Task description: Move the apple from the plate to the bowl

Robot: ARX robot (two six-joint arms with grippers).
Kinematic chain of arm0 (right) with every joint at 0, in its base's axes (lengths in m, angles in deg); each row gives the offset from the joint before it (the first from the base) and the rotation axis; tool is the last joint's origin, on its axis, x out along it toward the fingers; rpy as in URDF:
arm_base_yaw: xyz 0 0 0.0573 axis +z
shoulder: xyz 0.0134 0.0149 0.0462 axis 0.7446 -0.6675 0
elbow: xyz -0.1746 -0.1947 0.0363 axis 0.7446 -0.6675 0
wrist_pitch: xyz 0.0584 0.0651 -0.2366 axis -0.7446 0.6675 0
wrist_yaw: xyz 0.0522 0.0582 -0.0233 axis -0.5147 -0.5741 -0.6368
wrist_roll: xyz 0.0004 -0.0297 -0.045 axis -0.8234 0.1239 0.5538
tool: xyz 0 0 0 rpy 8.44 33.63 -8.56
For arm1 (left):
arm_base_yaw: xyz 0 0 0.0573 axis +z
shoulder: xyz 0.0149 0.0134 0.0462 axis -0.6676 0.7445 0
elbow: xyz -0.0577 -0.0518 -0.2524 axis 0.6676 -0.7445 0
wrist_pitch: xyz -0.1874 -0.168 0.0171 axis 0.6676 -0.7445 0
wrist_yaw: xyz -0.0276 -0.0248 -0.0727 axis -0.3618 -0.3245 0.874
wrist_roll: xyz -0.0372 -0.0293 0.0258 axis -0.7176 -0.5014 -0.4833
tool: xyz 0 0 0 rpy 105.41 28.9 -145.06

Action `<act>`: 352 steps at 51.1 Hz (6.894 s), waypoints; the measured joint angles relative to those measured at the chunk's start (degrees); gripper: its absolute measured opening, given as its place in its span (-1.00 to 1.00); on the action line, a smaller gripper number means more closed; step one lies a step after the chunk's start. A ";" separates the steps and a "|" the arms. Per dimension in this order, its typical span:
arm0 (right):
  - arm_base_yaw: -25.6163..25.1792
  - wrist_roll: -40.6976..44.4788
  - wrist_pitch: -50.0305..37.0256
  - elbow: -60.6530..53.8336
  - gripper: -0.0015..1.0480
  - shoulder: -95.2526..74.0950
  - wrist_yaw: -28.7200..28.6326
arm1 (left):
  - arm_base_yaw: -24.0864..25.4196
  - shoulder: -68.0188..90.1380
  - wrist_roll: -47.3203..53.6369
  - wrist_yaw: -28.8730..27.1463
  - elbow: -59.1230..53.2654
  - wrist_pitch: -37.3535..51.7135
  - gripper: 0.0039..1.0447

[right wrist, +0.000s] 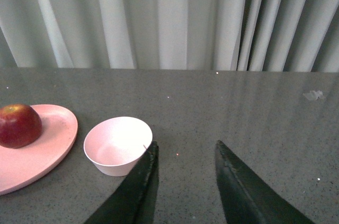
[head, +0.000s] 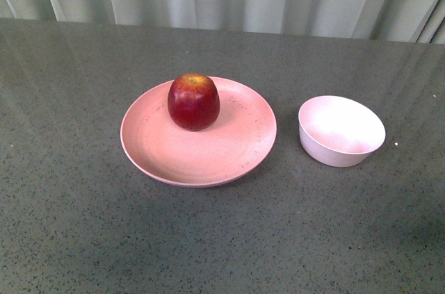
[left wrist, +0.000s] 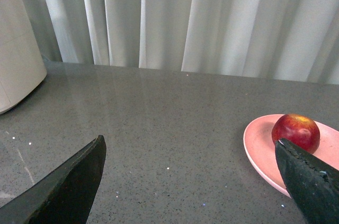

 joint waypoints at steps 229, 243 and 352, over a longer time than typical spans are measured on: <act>0.02 0.00 0.02 0.00 0.83 0.07 0.00 | -41.75 125.39 -9.14 1.27 81.72 10.93 0.35; 0.02 0.00 0.02 0.00 0.83 0.07 0.00 | -41.88 128.72 -9.57 1.29 85.99 9.57 0.35; 0.02 0.00 0.02 0.00 0.83 0.07 0.00 | -35.85 118.79 -13.00 3.85 74.12 15.02 0.83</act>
